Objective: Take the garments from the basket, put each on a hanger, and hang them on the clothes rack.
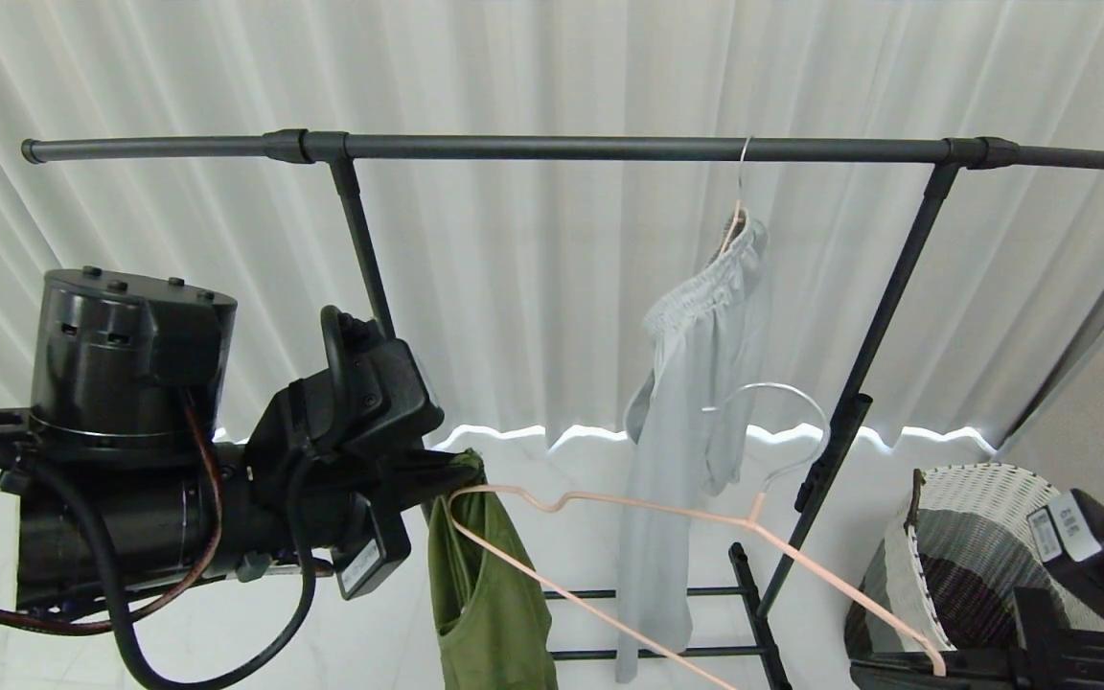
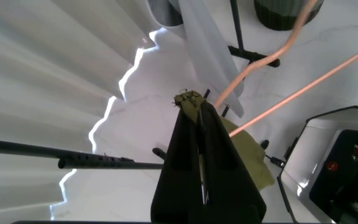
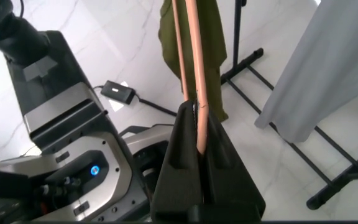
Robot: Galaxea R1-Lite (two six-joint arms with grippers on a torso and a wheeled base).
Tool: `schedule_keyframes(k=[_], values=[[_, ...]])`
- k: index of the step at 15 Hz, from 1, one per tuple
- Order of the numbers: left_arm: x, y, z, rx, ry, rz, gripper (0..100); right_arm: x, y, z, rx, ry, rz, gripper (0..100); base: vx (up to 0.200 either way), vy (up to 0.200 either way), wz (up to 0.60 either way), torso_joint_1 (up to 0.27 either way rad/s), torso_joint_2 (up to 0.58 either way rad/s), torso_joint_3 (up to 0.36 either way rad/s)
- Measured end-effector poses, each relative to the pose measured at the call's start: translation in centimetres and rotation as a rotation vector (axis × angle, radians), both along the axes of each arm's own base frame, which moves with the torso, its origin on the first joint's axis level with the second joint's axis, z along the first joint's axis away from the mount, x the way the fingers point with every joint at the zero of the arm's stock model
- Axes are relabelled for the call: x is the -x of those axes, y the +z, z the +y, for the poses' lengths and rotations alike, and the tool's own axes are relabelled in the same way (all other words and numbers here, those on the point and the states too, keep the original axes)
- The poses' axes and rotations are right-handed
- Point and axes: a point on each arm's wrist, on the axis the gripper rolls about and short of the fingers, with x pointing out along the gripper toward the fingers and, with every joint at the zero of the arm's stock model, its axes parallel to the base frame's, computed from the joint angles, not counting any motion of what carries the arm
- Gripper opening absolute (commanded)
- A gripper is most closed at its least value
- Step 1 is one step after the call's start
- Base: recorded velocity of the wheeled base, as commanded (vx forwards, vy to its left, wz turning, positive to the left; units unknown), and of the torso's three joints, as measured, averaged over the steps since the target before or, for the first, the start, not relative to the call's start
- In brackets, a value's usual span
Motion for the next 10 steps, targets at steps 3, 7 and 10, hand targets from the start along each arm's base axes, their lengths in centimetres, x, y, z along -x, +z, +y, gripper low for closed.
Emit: schedule_keyframes(k=[3,7,10], values=[[0.1,0.1,0.0,0.014,0.012,0.011,0,-0.8,-0.3,0.8,0.015,-0.024,-0.005,0,0.0,0.0,0.0,0.0,0.0,0.0],[0.2,0.3,0.2,0.017,0.067,0.008,0,-1.2,-0.8,1.0,0.055,-0.096,-0.007,0,0.0,0.0,0.0,0.0,0.0,0.0],[0.5,0.3,-0.4,0.067,0.086,0.058,0,-1.3,-0.7,1.1,0.051,-0.102,-0.016,0,0.0,0.0,0.0,0.0,0.0,0.0]])
